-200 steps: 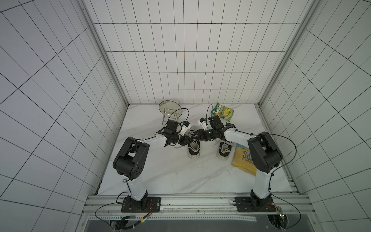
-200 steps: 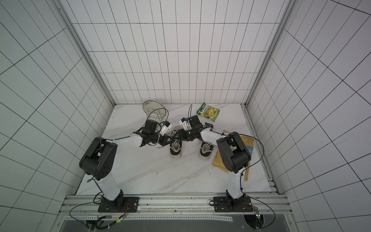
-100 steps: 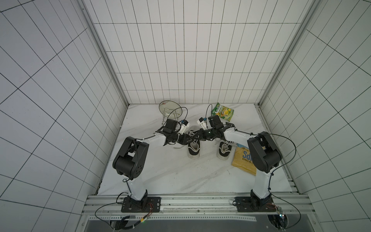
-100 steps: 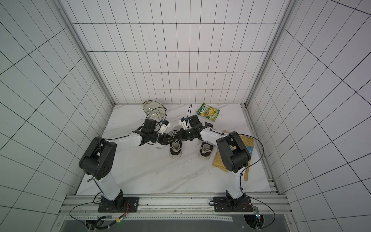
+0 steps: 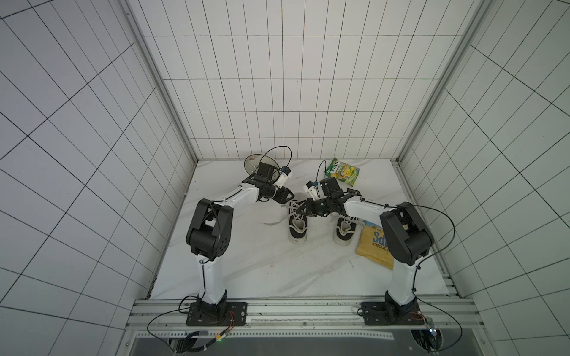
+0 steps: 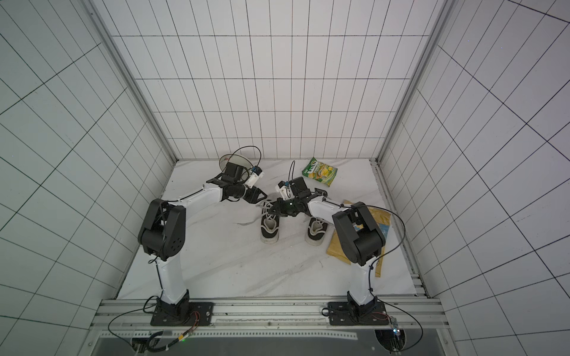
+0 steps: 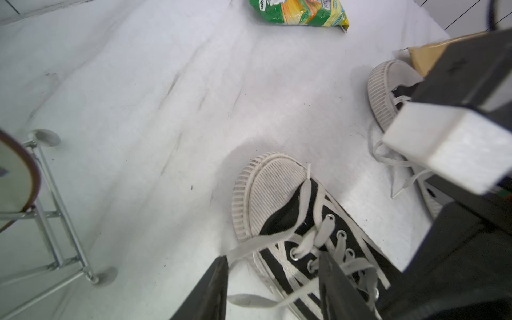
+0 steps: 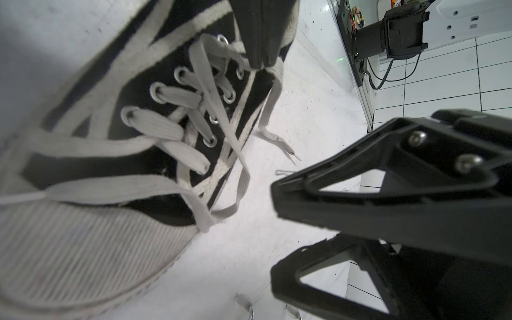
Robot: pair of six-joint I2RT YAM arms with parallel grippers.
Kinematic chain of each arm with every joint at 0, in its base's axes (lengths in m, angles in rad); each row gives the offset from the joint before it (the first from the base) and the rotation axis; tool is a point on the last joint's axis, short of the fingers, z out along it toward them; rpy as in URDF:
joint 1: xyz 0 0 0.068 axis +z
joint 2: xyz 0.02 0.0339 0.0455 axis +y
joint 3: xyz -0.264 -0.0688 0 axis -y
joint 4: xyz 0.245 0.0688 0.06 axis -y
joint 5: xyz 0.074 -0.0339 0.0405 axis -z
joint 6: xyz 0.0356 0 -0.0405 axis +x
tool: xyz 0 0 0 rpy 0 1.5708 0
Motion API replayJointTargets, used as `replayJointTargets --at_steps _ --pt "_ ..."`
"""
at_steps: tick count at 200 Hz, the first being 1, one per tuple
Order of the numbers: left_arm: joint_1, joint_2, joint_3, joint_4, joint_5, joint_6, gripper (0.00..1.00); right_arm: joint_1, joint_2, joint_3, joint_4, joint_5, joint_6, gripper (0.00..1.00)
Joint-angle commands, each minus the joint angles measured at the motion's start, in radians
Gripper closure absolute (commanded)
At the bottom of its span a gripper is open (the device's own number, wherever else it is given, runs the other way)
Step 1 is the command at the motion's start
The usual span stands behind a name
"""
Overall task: Tie the shoes
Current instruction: Wrap the shoelace around the shoelace.
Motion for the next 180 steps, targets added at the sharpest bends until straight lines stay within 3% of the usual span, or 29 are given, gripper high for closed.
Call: replayJointTargets --at_steps 1,51,89,125,158,180 --pt "-0.022 0.07 0.076 -0.131 -0.031 0.082 0.47 -0.005 -0.034 -0.017 0.013 0.005 0.004 1.0" --pt "-0.039 0.133 0.133 -0.133 -0.037 0.085 0.46 -0.006 -0.031 -0.021 0.027 -0.003 0.012 1.0" --pt "-0.042 0.141 0.13 -0.127 -0.049 0.071 0.74 -0.005 -0.032 -0.026 0.033 -0.004 0.015 1.0" --pt "-0.028 0.096 0.106 -0.087 -0.099 0.03 0.81 -0.006 -0.033 -0.027 0.033 -0.003 0.015 1.0" --pt "0.014 0.036 0.057 -0.034 -0.061 -0.028 1.0 -0.007 -0.033 -0.029 0.036 -0.003 0.017 1.0" --pt "0.047 -0.012 0.012 -0.009 -0.035 -0.067 1.0 -0.009 -0.035 -0.03 0.038 0.001 0.017 1.0"
